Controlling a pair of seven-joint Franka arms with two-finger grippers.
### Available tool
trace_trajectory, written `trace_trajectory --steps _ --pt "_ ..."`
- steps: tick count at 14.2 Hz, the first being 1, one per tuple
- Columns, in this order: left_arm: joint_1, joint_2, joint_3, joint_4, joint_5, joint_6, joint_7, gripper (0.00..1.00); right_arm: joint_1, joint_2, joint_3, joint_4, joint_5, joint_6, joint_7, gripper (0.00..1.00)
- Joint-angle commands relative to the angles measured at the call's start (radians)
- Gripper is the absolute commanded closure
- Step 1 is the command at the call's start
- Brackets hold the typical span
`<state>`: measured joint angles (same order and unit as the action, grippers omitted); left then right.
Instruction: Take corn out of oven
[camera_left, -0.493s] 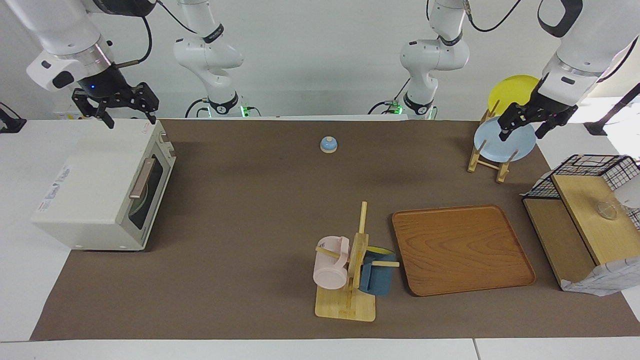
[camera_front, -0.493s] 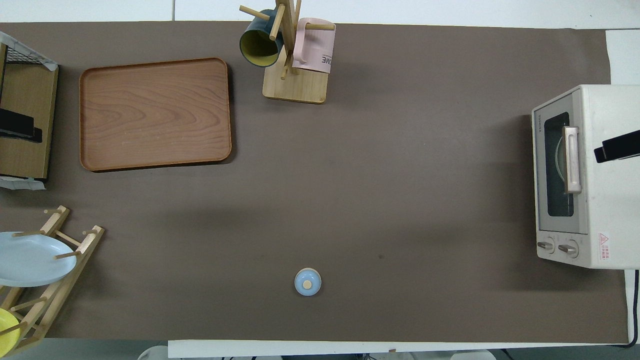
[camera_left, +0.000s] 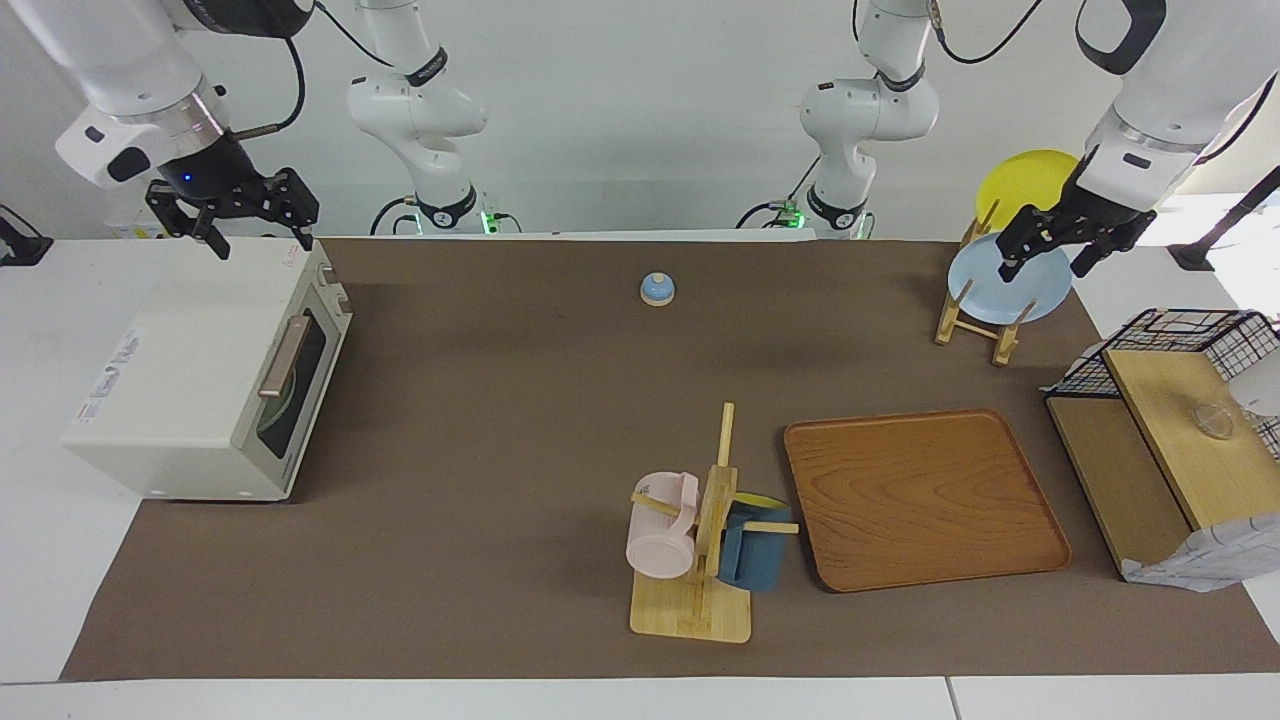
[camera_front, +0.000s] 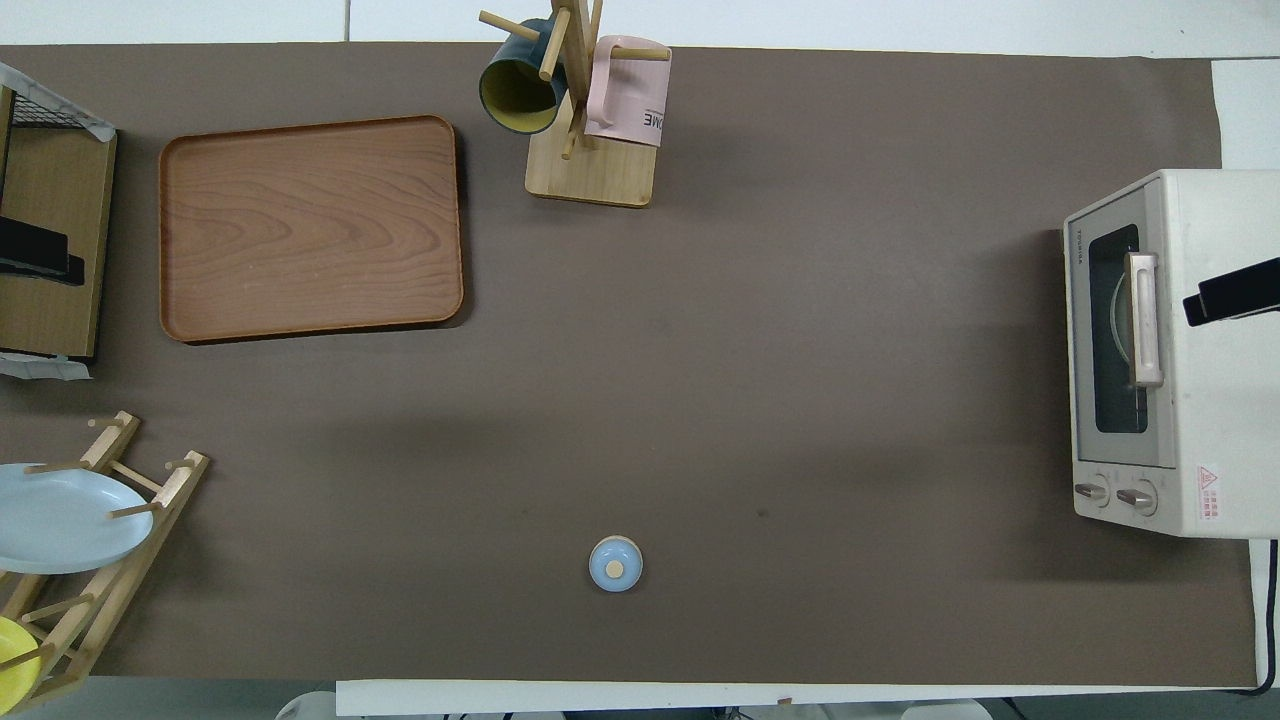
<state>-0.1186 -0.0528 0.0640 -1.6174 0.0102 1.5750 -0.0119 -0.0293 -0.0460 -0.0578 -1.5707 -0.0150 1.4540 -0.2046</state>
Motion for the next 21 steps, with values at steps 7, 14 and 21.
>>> trace_trajectory --steps 7,14,21 --pt "0.004 -0.007 -0.001 -0.004 0.011 -0.013 0.006 0.0 -0.009 -0.011 0.003 -0.058 0.006 0.047 -0.012 0.95" --pt "0.004 -0.007 -0.003 -0.004 0.011 -0.015 0.006 0.0 -0.009 0.055 0.003 -0.29 -0.181 0.345 0.002 1.0" --pt "0.004 -0.009 -0.003 -0.004 0.011 -0.015 0.006 0.0 -0.009 0.083 0.003 -0.364 -0.218 0.422 0.019 1.0"
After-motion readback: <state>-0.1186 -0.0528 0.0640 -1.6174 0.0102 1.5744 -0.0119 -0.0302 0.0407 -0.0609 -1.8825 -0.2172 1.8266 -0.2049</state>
